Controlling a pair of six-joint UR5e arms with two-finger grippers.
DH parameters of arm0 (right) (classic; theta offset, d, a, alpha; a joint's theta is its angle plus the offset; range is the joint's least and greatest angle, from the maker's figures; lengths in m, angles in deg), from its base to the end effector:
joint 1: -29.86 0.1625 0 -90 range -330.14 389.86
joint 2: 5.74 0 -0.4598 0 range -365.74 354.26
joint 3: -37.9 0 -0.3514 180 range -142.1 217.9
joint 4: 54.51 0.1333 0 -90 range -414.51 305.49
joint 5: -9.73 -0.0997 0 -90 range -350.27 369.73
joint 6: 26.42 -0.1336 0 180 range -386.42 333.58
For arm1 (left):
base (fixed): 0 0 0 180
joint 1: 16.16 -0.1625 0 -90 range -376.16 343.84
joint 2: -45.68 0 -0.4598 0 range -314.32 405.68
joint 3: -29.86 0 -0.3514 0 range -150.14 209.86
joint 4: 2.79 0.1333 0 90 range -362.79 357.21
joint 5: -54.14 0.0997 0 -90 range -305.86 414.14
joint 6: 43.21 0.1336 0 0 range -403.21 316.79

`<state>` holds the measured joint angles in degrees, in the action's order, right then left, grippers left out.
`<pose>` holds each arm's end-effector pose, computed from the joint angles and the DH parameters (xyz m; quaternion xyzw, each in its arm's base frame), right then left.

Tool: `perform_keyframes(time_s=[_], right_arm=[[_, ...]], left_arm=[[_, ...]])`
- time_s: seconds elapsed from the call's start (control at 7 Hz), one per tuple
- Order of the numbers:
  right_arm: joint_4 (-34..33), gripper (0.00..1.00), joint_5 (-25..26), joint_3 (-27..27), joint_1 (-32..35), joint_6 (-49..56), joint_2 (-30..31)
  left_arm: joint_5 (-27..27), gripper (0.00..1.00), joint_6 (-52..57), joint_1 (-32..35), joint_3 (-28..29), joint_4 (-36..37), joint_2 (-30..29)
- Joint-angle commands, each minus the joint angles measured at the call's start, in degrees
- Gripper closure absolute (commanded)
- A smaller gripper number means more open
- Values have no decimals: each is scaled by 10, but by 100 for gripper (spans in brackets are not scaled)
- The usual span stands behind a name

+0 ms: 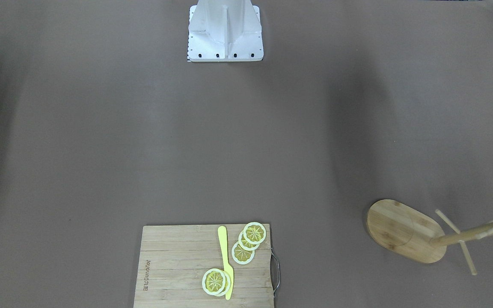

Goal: Hang cup on storage rack

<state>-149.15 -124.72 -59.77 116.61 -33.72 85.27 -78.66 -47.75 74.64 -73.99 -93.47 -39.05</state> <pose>0.0145 -0.4455 0.6733 -0.0185 -0.3781 0.0260 0.9252 -0.0484 -0.4188 0.6486 0.0632 0.3659 -0.0138 0.9284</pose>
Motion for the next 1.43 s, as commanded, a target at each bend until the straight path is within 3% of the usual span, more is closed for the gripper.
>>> perform_keyframes(time_s=[0.0, 1.29], right_arm=[[0, 0, -3, -1, 0, -1, 0], [-4, 0, -1, -1, 0, -2, -2]], left_arm=[[-1, 1, 0, 0, 0, -3, -3], [0, 1, 3, -1, 21, -22, -5]])
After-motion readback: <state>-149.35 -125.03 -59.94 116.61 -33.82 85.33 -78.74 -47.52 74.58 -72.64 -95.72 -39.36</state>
